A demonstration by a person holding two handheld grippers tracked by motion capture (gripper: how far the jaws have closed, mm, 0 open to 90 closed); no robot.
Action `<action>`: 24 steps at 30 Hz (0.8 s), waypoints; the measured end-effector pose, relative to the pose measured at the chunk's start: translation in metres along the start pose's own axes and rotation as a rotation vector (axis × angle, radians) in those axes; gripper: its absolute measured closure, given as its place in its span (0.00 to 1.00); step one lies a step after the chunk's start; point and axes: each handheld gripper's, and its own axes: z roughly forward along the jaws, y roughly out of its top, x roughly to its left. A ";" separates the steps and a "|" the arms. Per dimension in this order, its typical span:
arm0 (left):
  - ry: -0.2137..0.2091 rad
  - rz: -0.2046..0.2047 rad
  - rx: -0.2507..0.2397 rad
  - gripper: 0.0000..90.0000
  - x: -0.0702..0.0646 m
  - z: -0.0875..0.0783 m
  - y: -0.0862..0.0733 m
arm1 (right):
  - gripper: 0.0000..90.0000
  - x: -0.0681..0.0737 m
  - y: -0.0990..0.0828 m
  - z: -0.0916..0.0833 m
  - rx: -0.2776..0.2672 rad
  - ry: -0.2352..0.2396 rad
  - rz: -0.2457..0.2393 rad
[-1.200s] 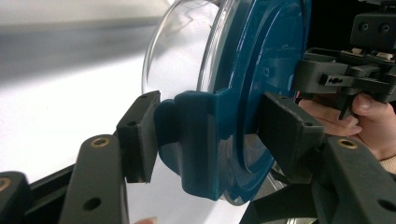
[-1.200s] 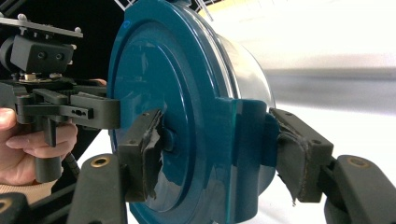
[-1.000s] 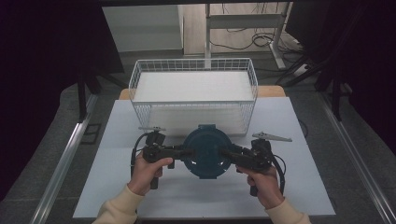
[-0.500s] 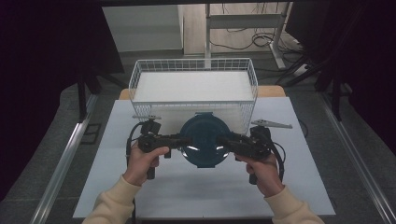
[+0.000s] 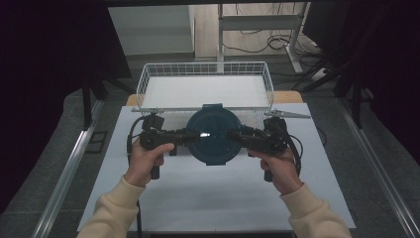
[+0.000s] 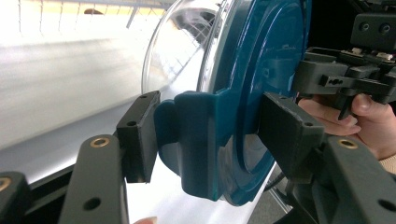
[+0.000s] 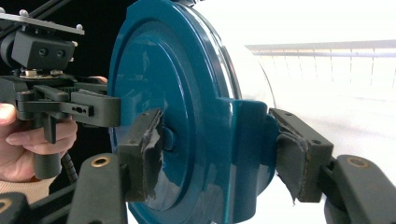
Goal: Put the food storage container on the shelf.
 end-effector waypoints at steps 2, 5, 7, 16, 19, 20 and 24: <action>0.003 0.001 -0.011 0.45 0.000 -0.003 0.005 | 0.42 0.001 0.006 0.001 0.000 0.004 -0.005; 0.006 0.005 -0.020 0.45 0.000 -0.007 0.012 | 0.42 0.003 0.015 0.004 -0.008 0.008 -0.013; 0.007 0.009 -0.024 0.45 0.000 -0.009 0.016 | 0.42 0.005 0.021 0.005 -0.008 0.010 -0.018; 0.021 0.019 -0.039 0.45 0.003 -0.019 0.032 | 0.42 0.008 0.039 0.014 -0.008 0.024 -0.032; 0.018 0.018 -0.041 0.45 0.004 -0.020 0.036 | 0.42 0.009 0.044 0.016 -0.009 0.023 -0.033; 0.018 0.021 -0.043 0.45 0.004 -0.021 0.037 | 0.42 0.009 0.046 0.016 -0.008 0.023 -0.035; 0.022 0.026 -0.046 0.45 0.003 -0.022 0.042 | 0.42 0.009 0.052 0.017 -0.005 0.025 -0.041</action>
